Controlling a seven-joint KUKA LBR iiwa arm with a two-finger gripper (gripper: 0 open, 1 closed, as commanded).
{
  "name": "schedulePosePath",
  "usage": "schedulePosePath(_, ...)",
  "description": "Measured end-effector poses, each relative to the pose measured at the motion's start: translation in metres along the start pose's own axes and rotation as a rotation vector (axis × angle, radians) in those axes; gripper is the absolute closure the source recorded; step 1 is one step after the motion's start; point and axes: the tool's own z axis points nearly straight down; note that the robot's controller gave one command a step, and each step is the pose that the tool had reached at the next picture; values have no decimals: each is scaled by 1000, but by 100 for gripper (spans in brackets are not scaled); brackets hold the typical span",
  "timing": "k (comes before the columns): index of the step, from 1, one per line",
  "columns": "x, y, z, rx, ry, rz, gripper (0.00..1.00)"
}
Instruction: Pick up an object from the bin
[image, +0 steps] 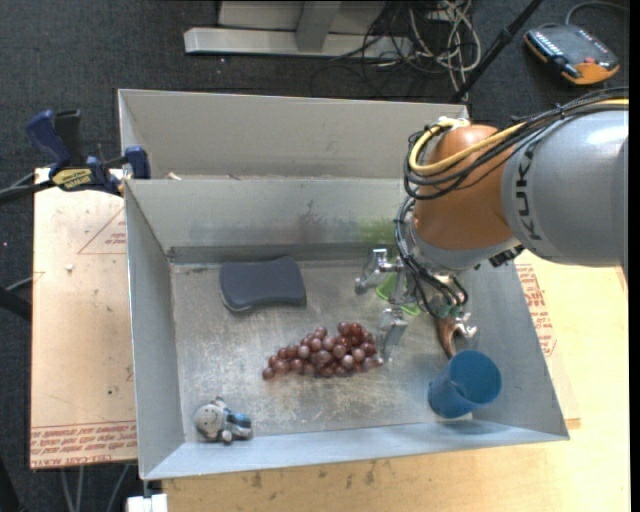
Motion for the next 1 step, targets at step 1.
schedulePosePath(1,22,34,46,0,1,-426,100)
